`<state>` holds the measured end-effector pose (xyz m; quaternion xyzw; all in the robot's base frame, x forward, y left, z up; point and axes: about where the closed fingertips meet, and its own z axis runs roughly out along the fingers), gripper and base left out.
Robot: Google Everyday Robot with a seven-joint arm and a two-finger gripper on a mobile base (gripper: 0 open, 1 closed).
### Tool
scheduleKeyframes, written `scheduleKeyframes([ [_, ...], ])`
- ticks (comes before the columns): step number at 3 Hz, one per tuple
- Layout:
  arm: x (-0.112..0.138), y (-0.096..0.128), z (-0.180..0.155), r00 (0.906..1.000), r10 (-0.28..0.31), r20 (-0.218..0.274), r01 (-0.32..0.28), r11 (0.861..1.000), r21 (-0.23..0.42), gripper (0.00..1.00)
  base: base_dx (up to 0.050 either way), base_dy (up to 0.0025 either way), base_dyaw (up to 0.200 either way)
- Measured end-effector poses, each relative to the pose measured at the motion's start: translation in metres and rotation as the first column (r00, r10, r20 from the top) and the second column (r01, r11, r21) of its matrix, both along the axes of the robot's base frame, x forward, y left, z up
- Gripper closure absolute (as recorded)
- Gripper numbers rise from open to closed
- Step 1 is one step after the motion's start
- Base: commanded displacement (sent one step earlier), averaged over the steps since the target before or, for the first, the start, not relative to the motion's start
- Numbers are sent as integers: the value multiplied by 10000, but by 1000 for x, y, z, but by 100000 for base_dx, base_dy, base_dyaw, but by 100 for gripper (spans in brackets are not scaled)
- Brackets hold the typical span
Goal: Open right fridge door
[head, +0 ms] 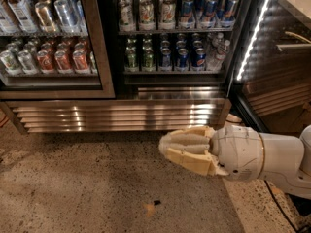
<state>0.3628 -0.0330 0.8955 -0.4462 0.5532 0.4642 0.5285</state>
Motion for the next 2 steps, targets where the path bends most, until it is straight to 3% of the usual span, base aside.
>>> scheduleKeyframes([
  [1,0,0,0,10000,1,0,-1,10000,0,4,0,0,0],
  [2,0,0,0,10000,4,2,-4,10000,-2,0,0,0,0],
])
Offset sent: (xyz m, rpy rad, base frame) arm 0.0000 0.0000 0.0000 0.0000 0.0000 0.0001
